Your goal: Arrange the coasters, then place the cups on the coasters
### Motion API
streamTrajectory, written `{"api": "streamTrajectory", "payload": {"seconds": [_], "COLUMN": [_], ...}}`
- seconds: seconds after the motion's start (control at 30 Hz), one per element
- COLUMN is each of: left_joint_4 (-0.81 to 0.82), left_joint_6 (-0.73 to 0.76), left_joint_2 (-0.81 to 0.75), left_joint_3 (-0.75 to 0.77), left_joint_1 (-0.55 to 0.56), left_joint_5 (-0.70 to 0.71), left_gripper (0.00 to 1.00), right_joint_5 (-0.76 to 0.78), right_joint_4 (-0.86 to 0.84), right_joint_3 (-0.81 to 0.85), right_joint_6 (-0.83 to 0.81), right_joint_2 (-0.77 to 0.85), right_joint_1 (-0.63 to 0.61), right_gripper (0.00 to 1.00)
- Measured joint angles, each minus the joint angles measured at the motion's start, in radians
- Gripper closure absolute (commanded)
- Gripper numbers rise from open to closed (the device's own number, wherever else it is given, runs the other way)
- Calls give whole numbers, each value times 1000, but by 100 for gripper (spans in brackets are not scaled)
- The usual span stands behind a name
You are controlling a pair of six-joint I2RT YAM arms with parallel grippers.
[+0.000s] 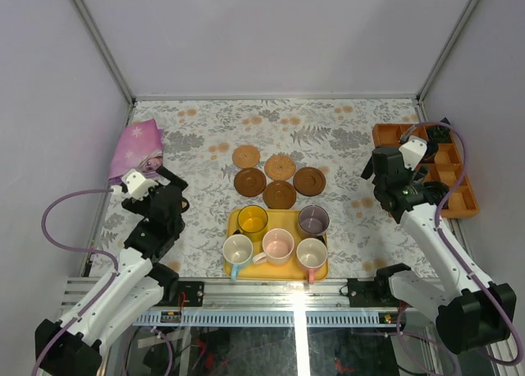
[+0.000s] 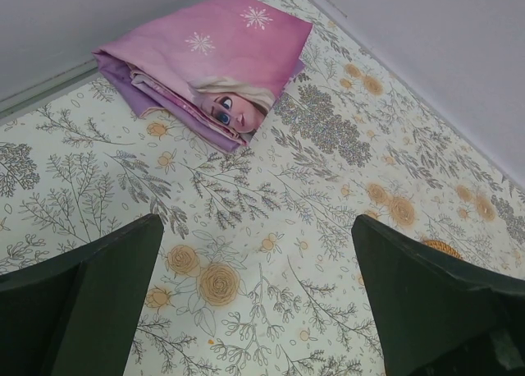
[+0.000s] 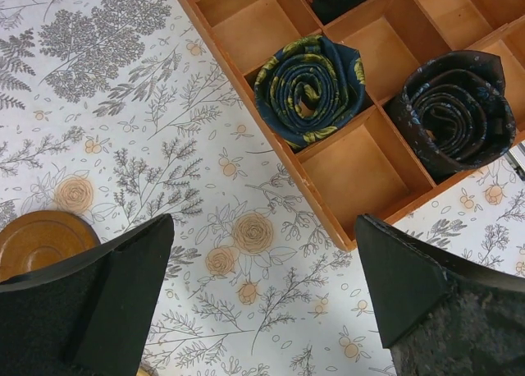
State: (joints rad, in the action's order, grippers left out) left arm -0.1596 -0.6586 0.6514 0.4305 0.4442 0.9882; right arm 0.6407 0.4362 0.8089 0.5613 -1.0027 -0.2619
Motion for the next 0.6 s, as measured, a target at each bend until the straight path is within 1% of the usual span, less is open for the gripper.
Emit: {"api": "streamTrajectory", "payload": {"seconds": [0.2,0.4,0.6], "left_joint_4": [1,3,8], "left_joint_6": [0,0,-4], "left_joint_2": [-1,-1,-14], "left_joint_3": [0,-1,-1], "left_joint_1": [0,0,0], "left_joint_5": [-1,-2,-2], "left_gripper": [0,0,0], "right_joint_5": [6,9,50], "right_joint_4": [0,-3,0], "right_joint_3": [0,-3,-4], "right_joint_6": [8,18,60], "right_joint_2": [-3,37,35], "right_joint_1": [0,0,0], "right_gripper": [1,1,1]}}
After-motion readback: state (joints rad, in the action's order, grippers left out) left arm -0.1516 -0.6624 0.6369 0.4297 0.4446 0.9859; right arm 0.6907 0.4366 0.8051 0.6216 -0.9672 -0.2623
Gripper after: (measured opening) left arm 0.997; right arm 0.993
